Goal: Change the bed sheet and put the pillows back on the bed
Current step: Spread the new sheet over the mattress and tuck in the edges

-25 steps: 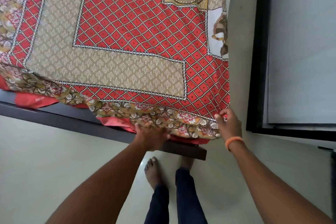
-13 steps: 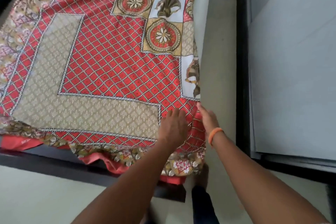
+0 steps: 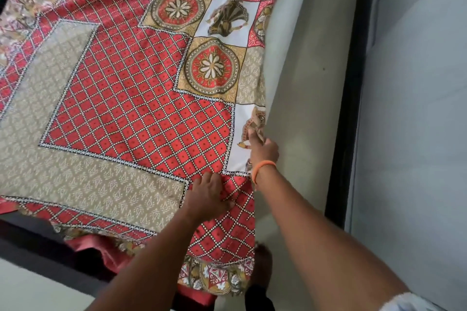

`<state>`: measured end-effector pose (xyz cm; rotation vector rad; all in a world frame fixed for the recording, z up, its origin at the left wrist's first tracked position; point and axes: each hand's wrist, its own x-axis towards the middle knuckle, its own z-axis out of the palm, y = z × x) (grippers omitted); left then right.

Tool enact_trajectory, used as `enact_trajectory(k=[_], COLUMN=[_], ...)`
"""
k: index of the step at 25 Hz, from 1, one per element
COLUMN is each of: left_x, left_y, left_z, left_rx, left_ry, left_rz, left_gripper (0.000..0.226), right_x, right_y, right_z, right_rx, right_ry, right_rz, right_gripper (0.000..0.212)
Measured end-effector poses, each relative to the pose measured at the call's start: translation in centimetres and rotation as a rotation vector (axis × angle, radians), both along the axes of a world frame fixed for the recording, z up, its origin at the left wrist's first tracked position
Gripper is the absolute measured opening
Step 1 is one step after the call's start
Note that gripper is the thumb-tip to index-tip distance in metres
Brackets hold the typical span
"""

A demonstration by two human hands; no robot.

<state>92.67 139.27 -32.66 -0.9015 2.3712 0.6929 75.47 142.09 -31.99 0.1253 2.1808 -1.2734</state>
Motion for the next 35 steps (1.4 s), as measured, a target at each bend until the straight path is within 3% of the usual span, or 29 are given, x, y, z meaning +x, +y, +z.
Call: enact_trajectory(k=[2, 4, 5, 9, 12, 14, 16, 18, 19, 20, 22, 23, 24, 26, 27, 32, 35], left_x=[0.5, 1.4, 1.6, 1.7, 1.4, 1.3, 2.1, 4.7, 6.2, 7.7, 9.8, 10.3, 10.6, 10.4, 10.1, 10.0, 10.5], left_y=[1.4, 3.7, 4.6, 6.3, 7.6, 8.6, 9.3, 11.0, 12.0, 12.9, 13.4, 13.2, 12.8, 12.3, 12.4, 14.3, 15.2], left_z=[1.0, 2.0, 2.2, 2.4, 2.0, 2.0, 2.8, 3.1, 3.3, 3.2, 3.5, 3.6, 3.4, 3.0, 3.1, 2.1, 2.1], left_rx=[-0.068, -0.172, -0.236, -0.379, -0.366, -0.304, -0.234, -0.194, -0.141, -0.078, 0.006, 0.061, 0.126, 0.310, 0.370, 0.284, 0.323], left_ry=[0.099, 0.200, 0.215, 0.058, 0.069, 0.090, 0.161, 0.252, 0.263, 0.254, 0.257, 0.267, 0.318, 0.356, 0.354, 0.324, 0.342], left_rz=[0.095, 0.100, 0.042, -0.123, -0.187, -0.209, -0.245, -0.419, -0.381, -0.216, 0.493, 0.853, 1.078, 1.188, 1.206, 1.093, 0.938], left_gripper=[0.059, 0.051, 0.047, 0.061, 0.034, 0.032, 0.031, 0.034, 0.035, 0.031, 0.023, 0.028, 0.033, 0.036, 0.031, 0.030, 0.031], right_x=[1.1, 4.2, 6.0, 6.8, 3.5, 2.6, 2.8, 3.4, 3.3, 3.1, 3.2, 3.6, 4.5, 7.2, 8.6, 10.9, 11.7], right_y=[2.3, 6.5, 8.5, 8.6, 6.2, 6.5, 7.5, 7.9, 7.8, 7.6, 7.7, 8.1, 8.9, 11.3, 12.4, 14.2, 16.4], right_z=[1.2, 1.1, 0.7, -2.3, -3.7, -3.6, -3.3, -2.7, -2.5, -2.6, -2.4, -2.2, -2.2, -2.7, -2.9, -3.8, -3.5], right_rx=[-0.121, -0.042, -0.014, 0.159, 0.126, 0.078, 0.132, 0.230, 0.265, 0.276, 0.146, -0.011, -0.160, -0.328, -0.329, -0.274, -0.105], right_ry=[0.060, 0.335, 0.359, 0.021, -0.155, -0.257, -0.121, 0.091, 0.146, 0.158, -0.038, -0.216, -0.405, -0.600, -0.588, -0.429, -0.320], right_rz=[-0.025, 0.089, 0.110, 0.075, -0.038, -0.098, -0.022, 0.069, 0.049, -0.016, -0.169, -0.152, -0.065, 0.224, 0.295, -0.034, -0.057], right_gripper=[0.044, 0.048, 0.051, 0.051, 0.026, 0.016, 0.022, 0.021, 0.022, 0.026, 0.043, 0.057, 0.066, 0.060, 0.053, 0.033, 0.037])
